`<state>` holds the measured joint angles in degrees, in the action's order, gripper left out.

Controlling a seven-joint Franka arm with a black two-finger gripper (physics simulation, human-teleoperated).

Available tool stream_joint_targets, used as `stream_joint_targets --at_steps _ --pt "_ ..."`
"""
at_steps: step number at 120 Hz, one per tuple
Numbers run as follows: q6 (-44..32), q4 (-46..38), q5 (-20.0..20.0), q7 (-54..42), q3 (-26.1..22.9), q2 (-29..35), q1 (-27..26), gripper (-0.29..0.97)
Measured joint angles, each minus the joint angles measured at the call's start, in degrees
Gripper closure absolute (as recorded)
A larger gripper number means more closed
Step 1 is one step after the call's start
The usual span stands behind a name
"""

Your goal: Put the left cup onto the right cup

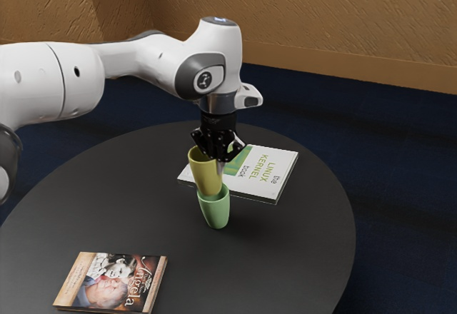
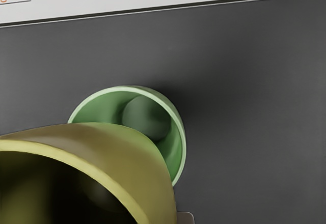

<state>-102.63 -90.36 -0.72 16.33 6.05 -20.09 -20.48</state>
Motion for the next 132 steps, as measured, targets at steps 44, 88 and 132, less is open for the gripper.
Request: stream_joint_targets --at_steps 44,88,132 --pt "-1.26 -0.63 0.64 0.5 0.0 -1.45 0.06 0.79" --pt "-2.6 -0.82 1.43 0.83 0.06 -2.05 0.22 0.58" --pt "-0.27 0.09 1.5 0.96 0.93 3.11 0.4 0.12"
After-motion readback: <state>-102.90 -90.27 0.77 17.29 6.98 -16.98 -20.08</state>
